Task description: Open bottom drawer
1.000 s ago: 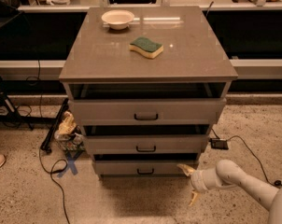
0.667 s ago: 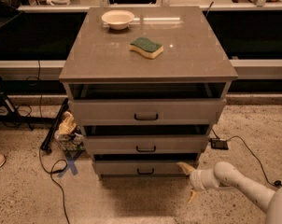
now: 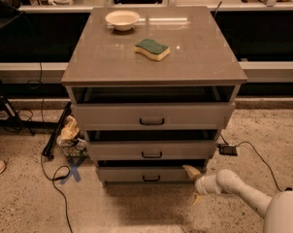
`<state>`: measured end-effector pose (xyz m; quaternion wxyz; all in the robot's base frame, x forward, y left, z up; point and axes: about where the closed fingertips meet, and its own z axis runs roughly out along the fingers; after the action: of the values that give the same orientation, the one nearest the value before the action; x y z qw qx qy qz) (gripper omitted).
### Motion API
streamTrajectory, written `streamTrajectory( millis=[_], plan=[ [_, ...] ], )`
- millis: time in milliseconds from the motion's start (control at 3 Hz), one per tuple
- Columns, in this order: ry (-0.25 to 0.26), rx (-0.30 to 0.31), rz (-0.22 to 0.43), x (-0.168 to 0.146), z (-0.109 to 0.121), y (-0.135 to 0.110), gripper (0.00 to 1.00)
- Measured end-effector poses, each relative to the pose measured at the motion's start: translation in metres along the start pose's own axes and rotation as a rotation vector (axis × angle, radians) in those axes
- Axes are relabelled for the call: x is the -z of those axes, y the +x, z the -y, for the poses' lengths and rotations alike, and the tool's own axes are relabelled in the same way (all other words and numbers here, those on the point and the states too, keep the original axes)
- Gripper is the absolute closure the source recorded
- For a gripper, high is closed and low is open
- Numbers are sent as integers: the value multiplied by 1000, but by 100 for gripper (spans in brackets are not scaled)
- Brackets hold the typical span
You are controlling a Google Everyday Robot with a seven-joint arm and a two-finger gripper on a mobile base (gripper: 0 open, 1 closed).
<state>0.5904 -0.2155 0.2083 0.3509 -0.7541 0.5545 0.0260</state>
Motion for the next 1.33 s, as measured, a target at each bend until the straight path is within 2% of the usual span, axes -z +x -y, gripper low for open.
streamTrajectory(
  millis=[333,667,1000,1333],
  plan=[
    [23,3,-41,-18,8,10,0],
    [53,-21,-97,-35,18,18,0],
    [100,-83,-175,-53,29,33,0],
    [114,-124,-205,-64,35,45,0]
  ],
)
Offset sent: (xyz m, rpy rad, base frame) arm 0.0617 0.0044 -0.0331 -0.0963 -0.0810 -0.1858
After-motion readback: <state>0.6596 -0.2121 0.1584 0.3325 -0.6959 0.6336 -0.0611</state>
